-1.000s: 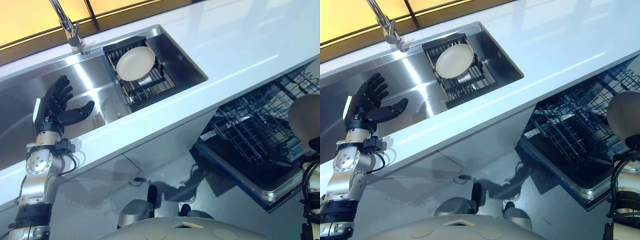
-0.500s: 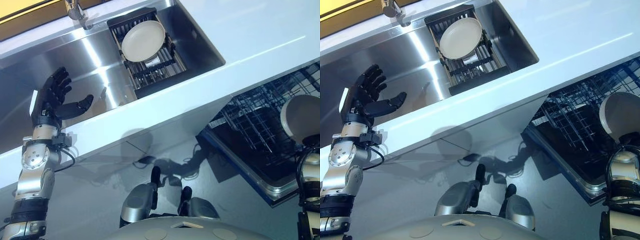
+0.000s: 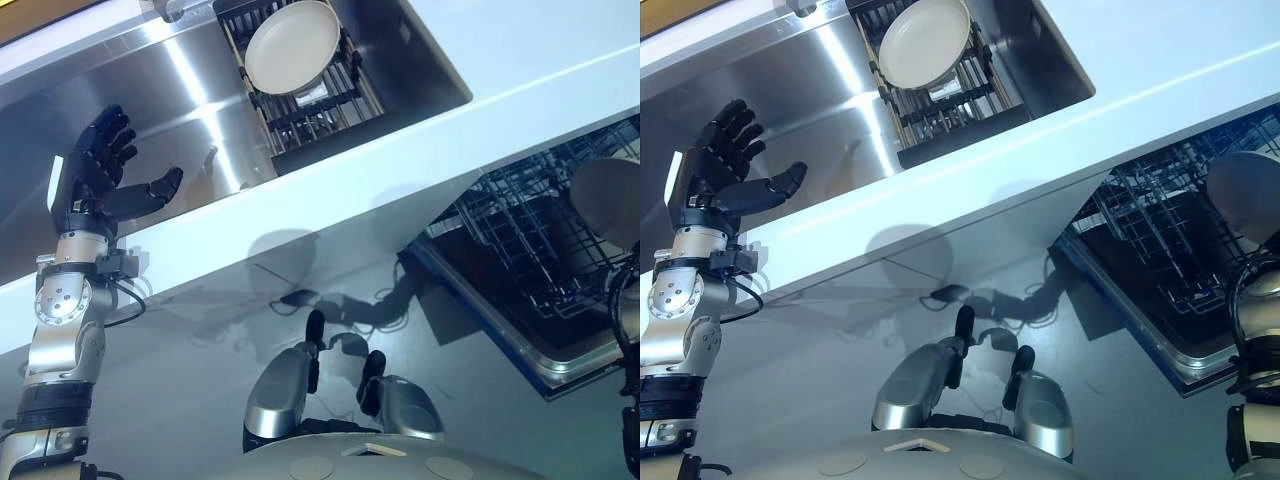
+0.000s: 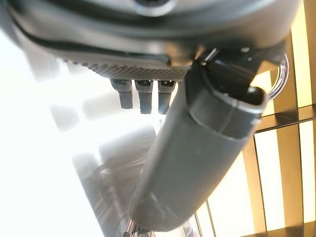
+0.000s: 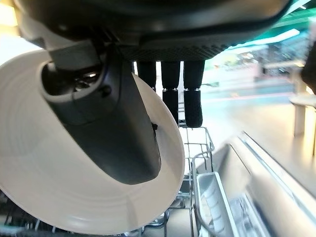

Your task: Pick up plates and place into dishwasher.

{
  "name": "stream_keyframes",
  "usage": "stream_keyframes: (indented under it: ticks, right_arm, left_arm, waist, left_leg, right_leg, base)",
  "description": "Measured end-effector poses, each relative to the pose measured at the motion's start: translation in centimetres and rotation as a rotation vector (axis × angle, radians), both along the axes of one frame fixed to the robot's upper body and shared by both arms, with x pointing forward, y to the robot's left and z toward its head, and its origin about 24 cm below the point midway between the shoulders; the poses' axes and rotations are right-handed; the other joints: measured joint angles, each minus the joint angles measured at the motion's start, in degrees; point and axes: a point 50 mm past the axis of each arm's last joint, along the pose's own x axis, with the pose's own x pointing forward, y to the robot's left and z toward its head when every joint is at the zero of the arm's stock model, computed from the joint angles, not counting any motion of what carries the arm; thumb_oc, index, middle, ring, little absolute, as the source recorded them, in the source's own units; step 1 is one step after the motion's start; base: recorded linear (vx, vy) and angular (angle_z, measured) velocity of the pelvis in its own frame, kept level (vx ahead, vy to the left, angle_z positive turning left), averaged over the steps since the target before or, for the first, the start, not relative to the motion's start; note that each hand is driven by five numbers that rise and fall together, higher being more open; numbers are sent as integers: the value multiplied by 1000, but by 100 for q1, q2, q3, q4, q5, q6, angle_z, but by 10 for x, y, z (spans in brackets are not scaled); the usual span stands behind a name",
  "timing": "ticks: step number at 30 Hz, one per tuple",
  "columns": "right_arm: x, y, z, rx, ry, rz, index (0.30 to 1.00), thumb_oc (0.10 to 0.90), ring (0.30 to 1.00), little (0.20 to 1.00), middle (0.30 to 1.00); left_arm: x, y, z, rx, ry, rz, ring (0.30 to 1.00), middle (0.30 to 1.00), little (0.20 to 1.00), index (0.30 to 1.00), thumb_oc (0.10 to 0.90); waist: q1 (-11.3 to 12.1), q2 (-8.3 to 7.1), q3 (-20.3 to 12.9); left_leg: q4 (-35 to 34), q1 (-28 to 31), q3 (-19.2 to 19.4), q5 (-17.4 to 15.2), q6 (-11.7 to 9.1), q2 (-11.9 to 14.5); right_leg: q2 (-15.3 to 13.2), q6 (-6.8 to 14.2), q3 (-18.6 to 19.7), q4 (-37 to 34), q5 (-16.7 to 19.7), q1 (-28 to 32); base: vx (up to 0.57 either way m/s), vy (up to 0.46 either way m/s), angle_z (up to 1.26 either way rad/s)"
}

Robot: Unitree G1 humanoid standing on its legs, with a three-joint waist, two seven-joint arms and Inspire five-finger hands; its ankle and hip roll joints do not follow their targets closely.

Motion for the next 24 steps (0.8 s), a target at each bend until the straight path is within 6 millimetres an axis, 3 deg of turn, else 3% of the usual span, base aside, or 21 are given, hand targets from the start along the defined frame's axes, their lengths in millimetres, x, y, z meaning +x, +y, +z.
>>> stream_keyframes:
  ticks: [8,23,24]
  right_arm:
    - [14,2,-2,75,150,18,300,100,300,200,300]
    - [6,-14,-23,360,301,-156,300,100,300,200,300]
    - [4,-16,-24,372,312,-163,345,152,345,252,345]
  left_arm:
    - [1,-2,2,6,-4,-23,900,900,900,900,800]
    - [7,-10,2,20,5,-94,900,900,900,900,800]
    - [7,-10,2,21,9,-99,900,900,900,900,800]
  waist:
    - [58,2,1]
    - [326,-20,9]
    - [363,-23,10]
  left_leg:
    - [19,21,3,0,0,4]
    - [16,334,96,-10,-5,17]
    - [16,370,96,-17,-6,20]
  right_leg:
    - [20,-1,-3,-4,1,31]
    - [87,-46,-24,-249,33,511]
    - [93,-47,-21,-270,34,549]
  base:
    - [0,0,0]
    - [11,16,3]
    - [42,38,4]
